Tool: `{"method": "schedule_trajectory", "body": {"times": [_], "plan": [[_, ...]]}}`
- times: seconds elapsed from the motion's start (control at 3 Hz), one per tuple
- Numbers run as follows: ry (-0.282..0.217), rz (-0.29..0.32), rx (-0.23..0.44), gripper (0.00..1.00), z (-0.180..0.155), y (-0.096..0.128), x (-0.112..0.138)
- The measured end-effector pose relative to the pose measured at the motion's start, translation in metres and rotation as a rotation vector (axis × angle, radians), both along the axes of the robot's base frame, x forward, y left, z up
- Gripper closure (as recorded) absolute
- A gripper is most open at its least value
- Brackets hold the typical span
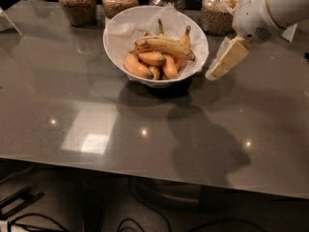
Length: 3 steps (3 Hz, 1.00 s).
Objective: Pick banana from white bowl
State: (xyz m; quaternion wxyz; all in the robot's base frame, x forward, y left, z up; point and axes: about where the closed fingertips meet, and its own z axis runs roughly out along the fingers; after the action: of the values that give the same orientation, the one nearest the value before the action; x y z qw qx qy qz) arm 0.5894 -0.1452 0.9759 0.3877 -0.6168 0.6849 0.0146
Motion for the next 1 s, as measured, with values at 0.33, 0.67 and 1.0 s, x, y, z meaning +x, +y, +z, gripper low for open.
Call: {"method": "schedule_trajectory", "body": {"times": [0.33, 0.67, 1.0], "plan": [[-0.048, 0.065, -0.02, 0.0, -0.008, 0.012, 0.03], [-0.081, 0.114, -0.044, 0.19, -0.013, 0.023, 0.056], [-0.098, 0.15, -0.057, 0.39, -0.015, 0.032, 0.073]]}}
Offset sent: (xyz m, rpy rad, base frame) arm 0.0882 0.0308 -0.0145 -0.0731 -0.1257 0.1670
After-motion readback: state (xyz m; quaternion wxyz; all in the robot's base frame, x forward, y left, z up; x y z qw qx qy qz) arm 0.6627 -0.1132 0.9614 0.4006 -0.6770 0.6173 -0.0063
